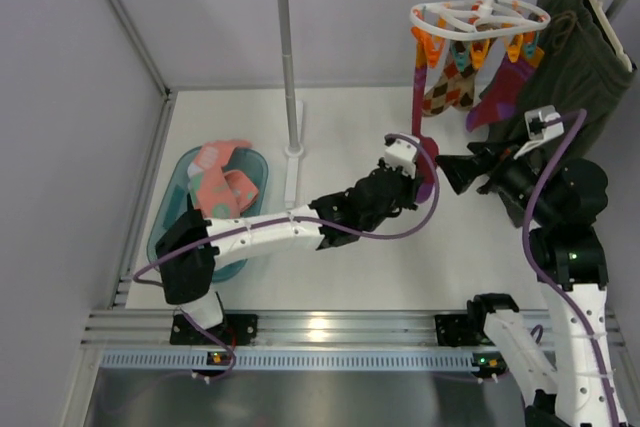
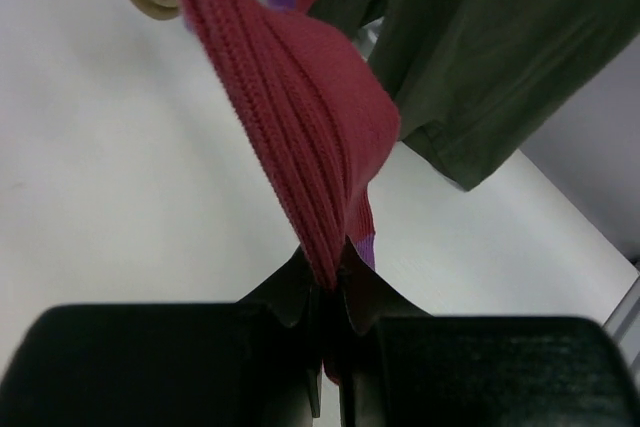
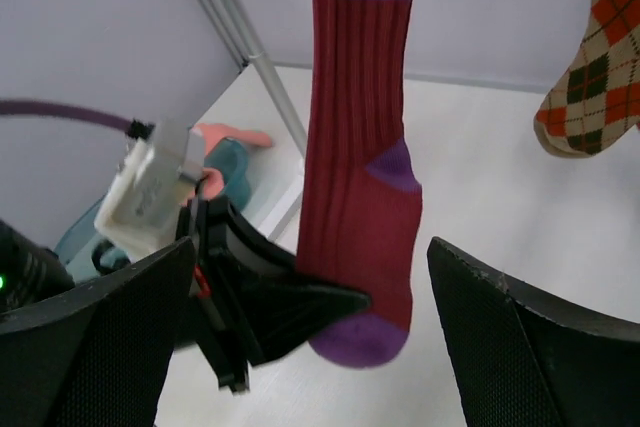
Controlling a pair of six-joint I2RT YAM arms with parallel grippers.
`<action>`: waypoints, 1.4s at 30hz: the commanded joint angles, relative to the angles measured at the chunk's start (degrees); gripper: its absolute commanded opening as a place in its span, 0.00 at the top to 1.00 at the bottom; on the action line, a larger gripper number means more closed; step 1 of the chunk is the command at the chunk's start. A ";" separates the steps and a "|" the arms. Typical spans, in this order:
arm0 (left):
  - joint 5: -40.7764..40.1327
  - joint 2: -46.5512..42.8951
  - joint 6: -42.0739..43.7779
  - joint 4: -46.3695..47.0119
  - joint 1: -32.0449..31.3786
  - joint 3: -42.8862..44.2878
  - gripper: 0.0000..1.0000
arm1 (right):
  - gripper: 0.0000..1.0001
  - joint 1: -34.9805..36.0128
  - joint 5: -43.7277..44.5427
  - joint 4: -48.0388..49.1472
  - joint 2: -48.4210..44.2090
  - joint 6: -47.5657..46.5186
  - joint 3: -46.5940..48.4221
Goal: Remove the socks clipped to the hanger
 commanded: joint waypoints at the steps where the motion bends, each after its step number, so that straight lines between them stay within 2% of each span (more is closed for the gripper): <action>1: -2.89 3.98 3.24 3.06 -2.86 5.26 1.00 | 0.07 -0.55 5.59 -2.29 0.65 -0.02 4.51; 5: -5.96 8.20 7.62 3.06 -4.71 9.12 1.00 | 0.09 -0.55 7.63 -5.54 2.66 -0.55 8.81; 10: -7.02 11.11 10.27 3.06 -5.51 12.29 1.00 | 0.15 -0.38 6.41 -8.88 9.69 -4.58 15.05; 15: -7.73 11.29 11.41 3.06 -5.59 12.65 1.00 | 0.26 2.34 6.58 -7.40 16.98 -8.37 18.13; 18: -8.08 11.11 12.03 3.06 -5.51 12.47 1.00 | 0.29 5.85 10.08 -5.73 20.23 -9.95 19.80; 22: -8.43 10.59 12.82 3.06 -5.51 12.38 1.00 | 0.30 14.10 15.44 -4.33 25.43 -12.85 23.49; 26: -8.17 9.79 12.91 3.06 -5.51 11.51 1.00 | 0.36 17.46 19.23 -0.03 28.24 -12.68 23.85; 27: -8.17 9.44 12.91 3.06 -5.59 11.16 1.00 | 0.39 17.81 20.02 0.69 28.86 -12.68 23.76; 28: -8.17 8.92 12.82 3.06 -5.51 10.80 1.00 | 0.49 18.08 22.03 1.65 29.12 -13.11 23.41; 33: -8.87 7.25 12.91 3.06 -5.42 8.43 1.00 | 0.73 18.43 25.48 5.96 29.74 -13.47 22.01; 34: -8.96 6.98 12.91 3.06 -5.42 8.25 1.00 | 0.86 18.43 25.31 6.31 29.57 -13.56 21.74; 36: -9.05 6.28 12.91 3.06 -5.16 7.64 1.00 | 0.97 18.43 25.04 8.33 28.26 -13.47 20.26; 37: -9.13 5.84 12.74 3.06 -5.07 6.94 0.93 | 1.00 18.52 24.43 9.03 27.64 -13.47 19.64; 38: -9.05 4.88 12.56 3.14 -4.98 6.32 0.80 | 1.00 18.43 24.25 9.65 26.85 -13.56 18.07; 40: -9.05 3.91 12.38 3.06 -4.54 5.36 0.67 | 1.00 18.52 23.99 10.80 24.65 -13.82 16.65; 41: -10.00 3.30 12.38 3.06 -4.45 4.13 0.38 | 1.00 18.43 23.72 10.80 23.86 -13.91 15.86; 42: -10.53 1.81 12.30 3.06 -4.36 3.34 0.19 | 1.00 18.00 23.20 10.63 22.90 -13.91 15.50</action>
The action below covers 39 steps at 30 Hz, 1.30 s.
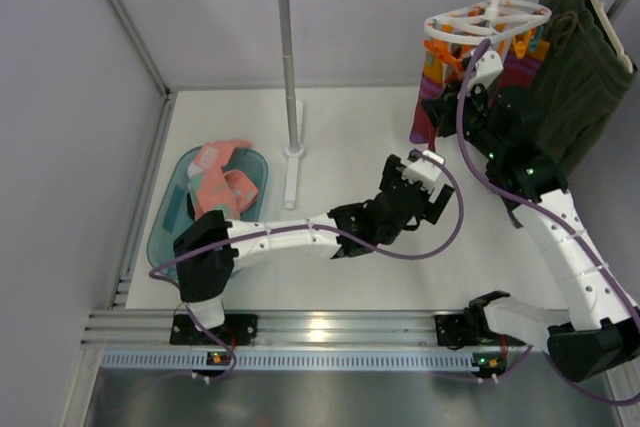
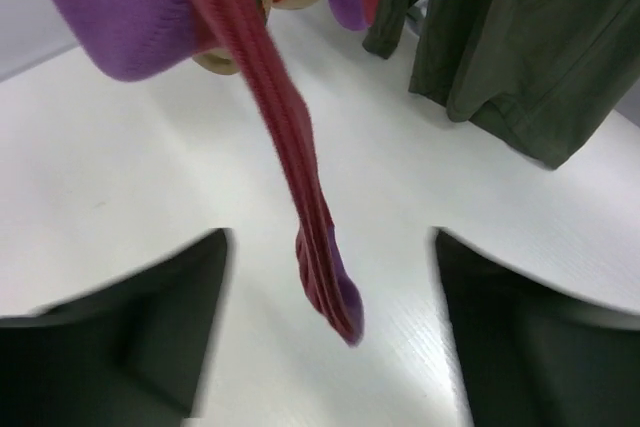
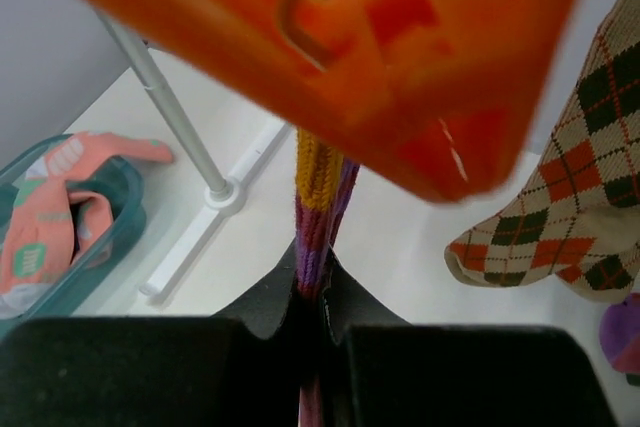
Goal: Remove the socks clipped to the hanger
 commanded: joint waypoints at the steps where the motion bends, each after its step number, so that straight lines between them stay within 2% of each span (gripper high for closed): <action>1: -1.99 -6.31 -0.45 2.69 0.45 -2.68 0.02 | 1.00 0.03 -2.02 5.14 -4.48 -1.03 -0.98; 5: -1.91 -12.81 -0.36 2.69 0.45 -9.87 0.02 | 1.00 -2.95 -9.05 4.26 -6.67 -1.04 -4.04; 8: -1.56 -18.70 -0.88 2.60 0.79 -14.18 0.02 | 1.00 -7.78 -15.29 4.17 -9.83 0.72 -6.94; 10: 2.73 -22.22 -3.25 2.42 3.07 -15.51 0.02 | 1.00 -12.00 -18.90 4.69 -11.59 2.04 -9.66; 14: 15.73 -24.69 -7.65 0.84 12.46 -14.82 0.02 | 1.00 -17.02 -21.45 4.17 -15.37 2.65 -12.93; 15: 19.15 -24.69 -8.09 0.75 14.05 -13.07 0.02 | 1.00 -18.42 -22.07 3.99 -15.73 2.48 -13.46; 16: 27.28 -23.91 -8.27 0.84 15.55 -11.84 0.02 | 1.00 -18.87 -22.51 3.82 -15.99 2.31 -14.33; 18: 34.01 -21.97 -9.93 0.84 19.77 -8.42 0.02 | 1.00 -20.87 -22.25 3.38 -17.05 1.95 -15.21; 19: 38.57 -20.92 -10.37 0.84 20.74 -3.96 0.02 | 0.98 -21.15 -22.34 3.90 -17.57 2.04 -16.61; 20: 39.92 -18.30 -10.90 0.75 22.05 -1.83 0.02 | 0.96 -21.24 -22.60 4.77 -18.88 2.13 -17.58; 23: 41.33 -13.55 -12.75 0.58 22.68 6.87 0.02 | 0.91 -21.24 -23.48 8.03 -20.56 2.75 -20.31; 26: 39.67 -10.64 -14.77 0.31 22.68 13.89 0.02 | 0.91 -21.24 -28.47 11.89 -19.78 3.01 -22.51; 28: 39.14 -8.35 -15.74 0.22 22.68 16.29 0.02 | 0.98 -20.63 -29.28 14.78 -18.46 2.66 -23.74; 30: 38.88 -6.25 -15.92 0.31 22.59 19.19 0.02 | 1.00 -17.75 -29.98 15.15 -17.23 0.91 -24.18; 32: 38.96 -4.66 -16.00 0.22 22.59 20.86 0.02 | 1.00 -16.94 -25.45 13.50 -15.13 0.55 -22.87; 33: 39.40 -3.95 -15.92 0.31 22.59 22.52 0.02 | 1.00 -15.98 -18.28 13.05 -14.77 0.98 -22.60; 35: 40.02 -1.93 -16.00 0.31 22.59 23.94 0.02 | 1.00 -15.53 -12.62 13.83 -14.68 2.73 -22.95; 36: 40.10 -1.32 -15.92 0.22 22.51 25.25 0.02 | 1.00 -15.36 -7.10 14.53 -14.68 5.27 -23.21; 38: 39.93 -0.08 -15.92 0.31 22.42 26.31 0.02 | 1.00 -15.00 -11.68 17.85 -14.07 5.20 -24.44; 39: 39.67 0.18 -15.74 0.22 22.42 26.75 0.02 | 1.00 -14.74 -22.23 23.27 -13.63 5.38 -25.06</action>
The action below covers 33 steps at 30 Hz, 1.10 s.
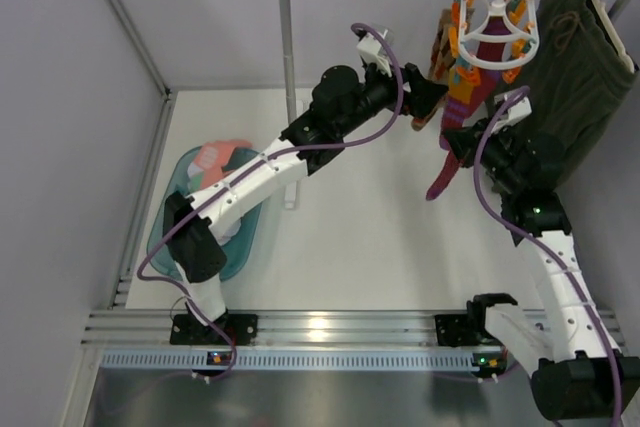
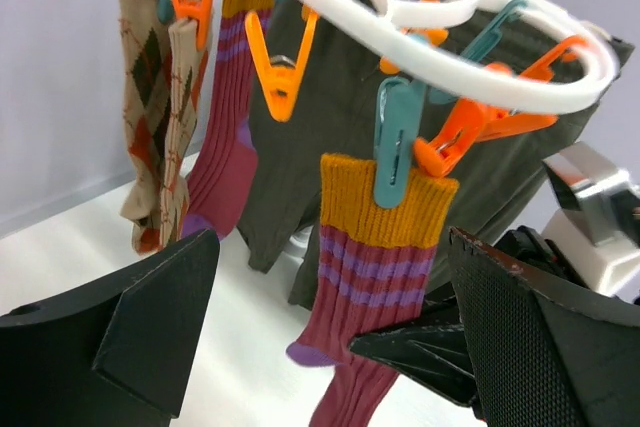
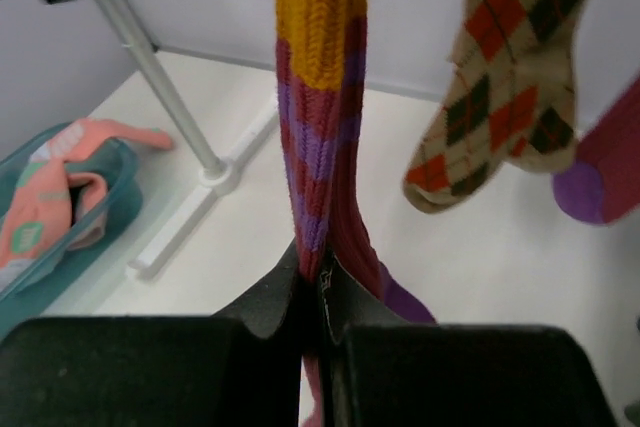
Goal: Remove the socks clipped to the hanger
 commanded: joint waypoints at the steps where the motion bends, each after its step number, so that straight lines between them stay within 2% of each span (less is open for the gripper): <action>1: 0.52 1.06 -0.51 1.64 -0.20 4.13 0.03 | 1.00 1.35 -13.35 14.22 1.13 2.01 -2.65; 2: 0.34 1.41 -0.42 1.56 -0.29 4.58 0.04 | 1.00 1.35 -18.20 17.04 2.96 2.71 -2.93; 6: -1.23 2.38 0.72 1.64 -0.90 6.68 0.14 | 1.00 2.31 -5.38 11.89 4.30 2.19 -1.61; 8: -5.78 2.73 3.78 1.47 -2.13 7.65 0.18 | 1.00 2.23 -5.41 14.68 2.29 2.63 -4.68; 9: -7.90 2.82 5.11 0.77 -2.83 8.18 0.19 | 1.00 2.40 -9.94 16.26 1.49 2.81 -5.91; 10: -9.66 2.99 6.34 0.59 -3.36 8.62 0.22 | 1.00 2.31 -13.73 22.45 0.88 3.15 -8.79; 12: -14.85 4.22 9.33 -0.54 -5.03 10.72 0.33 | 1.00 2.40 -21.29 27.07 -0.09 4.99 -10.83; 14: -17.92 5.62 10.91 -1.78 -5.92 13.44 0.42 | 1.00 2.40 -20.54 26.48 -0.36 4.74 -10.93; 22: -16.53 9.67 11.62 -3.72 -7.23 17.41 0.46 | 1.00 2.40 -19.48 24.19 -0.97 5.27 -9.09; 25: -17.58 10.20 13.28 -3.98 -8.46 18.03 0.56 | 1.00 2.40 -19.22 23.40 -1.58 5.36 -8.73; 30: -24.35 8.89 14.96 -5.65 -10.31 17.41 0.55 | 1.00 2.40 -17.81 21.12 -2.82 4.65 -8.73; 33: -21.20 8.27 15.05 -6.09 -10.22 17.23 0.49 | 1.00 2.66 -17.89 20.93 -2.38 4.83 -8.91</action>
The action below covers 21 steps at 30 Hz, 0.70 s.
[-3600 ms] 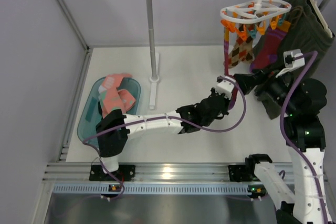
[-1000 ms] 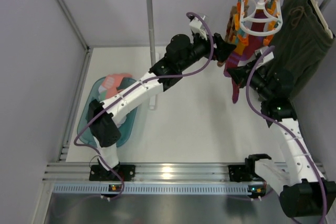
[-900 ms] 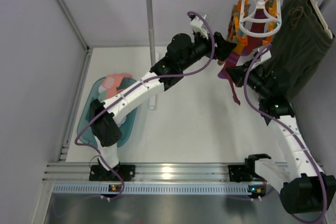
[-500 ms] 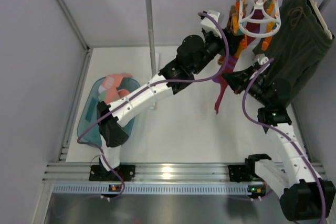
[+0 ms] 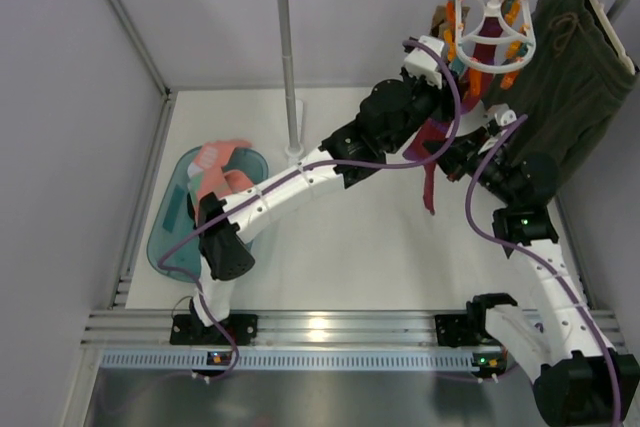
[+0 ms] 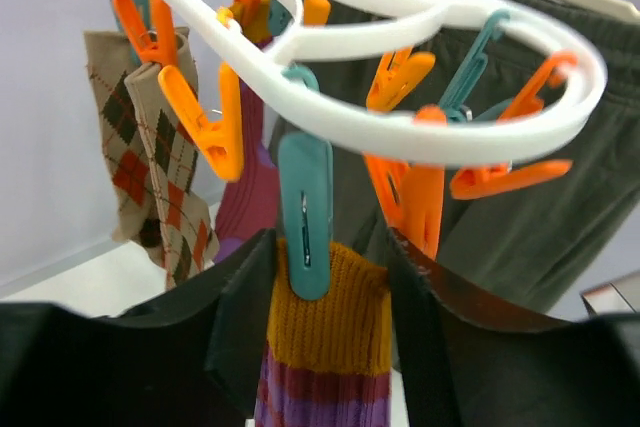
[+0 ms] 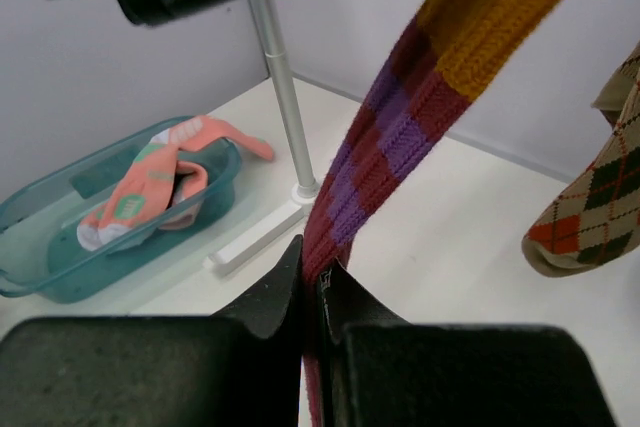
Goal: Remove the socks clipped to the hanger
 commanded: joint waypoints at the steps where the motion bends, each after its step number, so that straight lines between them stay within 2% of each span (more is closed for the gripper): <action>1: 1.97 -1.61 1.26 -2.04 -0.30 3.46 0.46 | 1.00 1.16 -1.42 -1.05 -0.15 -0.18 1.47; 5: 3.92 2.34 1.52 -4.95 -1.00 10.66 0.44 | 1.00 2.21 -0.98 -1.14 0.73 -0.26 1.74; 10: 6.38 4.11 2.14 -7.06 -2.32 12.35 0.43 | 1.00 3.27 0.25 -2.89 0.03 -1.92 2.00; 12: 3.05 3.23 2.14 -6.97 -2.41 10.87 0.39 | 1.00 3.27 1.13 -4.48 -0.41 -2.72 2.00; 17: -6.44 -1.69 4.07 -7.06 -2.41 5.42 0.39 | 1.00 3.27 1.75 -5.36 -0.68 -2.90 2.26; 18: -7.75 -2.48 4.42 -7.06 -2.41 3.41 0.37 | 1.00 3.27 1.84 -5.71 -0.42 -2.81 2.61; 21: -8.12 -5.73 5.39 -6.88 -2.41 -1.60 0.20 | 1.00 3.27 3.68 -8.52 0.55 -3.77 3.76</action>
